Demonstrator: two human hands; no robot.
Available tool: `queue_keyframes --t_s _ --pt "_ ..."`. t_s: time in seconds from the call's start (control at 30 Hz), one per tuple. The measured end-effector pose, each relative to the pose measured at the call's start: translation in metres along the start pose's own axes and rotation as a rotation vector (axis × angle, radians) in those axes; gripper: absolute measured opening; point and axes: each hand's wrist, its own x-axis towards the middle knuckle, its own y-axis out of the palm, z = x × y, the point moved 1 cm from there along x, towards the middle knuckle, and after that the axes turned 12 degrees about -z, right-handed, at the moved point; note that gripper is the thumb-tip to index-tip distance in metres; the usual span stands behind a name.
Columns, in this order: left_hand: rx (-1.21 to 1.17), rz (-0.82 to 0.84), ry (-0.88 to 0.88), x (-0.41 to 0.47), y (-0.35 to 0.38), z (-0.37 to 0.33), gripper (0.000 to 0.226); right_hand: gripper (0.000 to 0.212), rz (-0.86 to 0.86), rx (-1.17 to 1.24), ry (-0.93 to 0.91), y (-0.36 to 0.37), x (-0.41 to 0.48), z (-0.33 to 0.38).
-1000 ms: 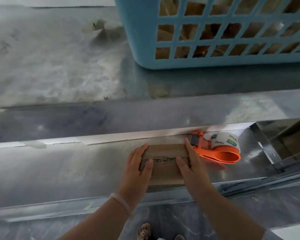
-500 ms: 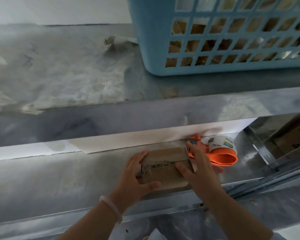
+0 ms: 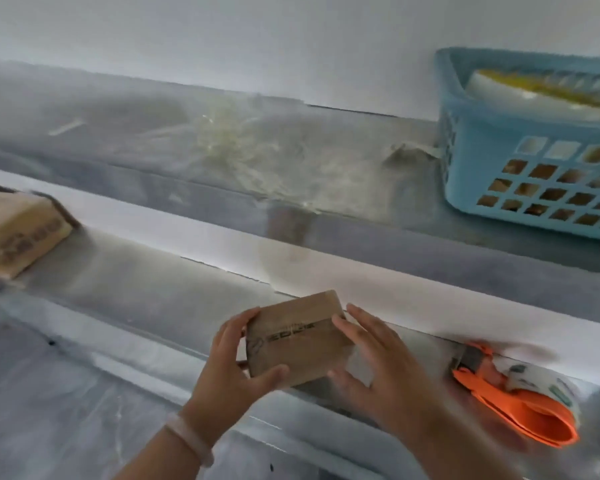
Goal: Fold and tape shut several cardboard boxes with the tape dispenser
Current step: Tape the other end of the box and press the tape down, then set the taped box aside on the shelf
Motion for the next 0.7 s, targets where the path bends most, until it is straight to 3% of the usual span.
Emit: queue_keyframes --t_s 0.17,0.33,0.7 --pt "0.006 -0.219 -0.074 -0.020 -0.075 0.008 0.079 0.066 0.062 0.044 -0.199 0.044 0.025 0.059" --pt "0.103 -0.358 -0.080 -0.022 -0.164 0.026 0.089 0.063 0.069 0.051 -0.310 0.099 0.049 0.136" --pt "0.143 -0.537 -0.137 0.020 -0.361 0.075 0.081 0.074 0.142 0.119 -0.299 0.246 0.119 0.318"
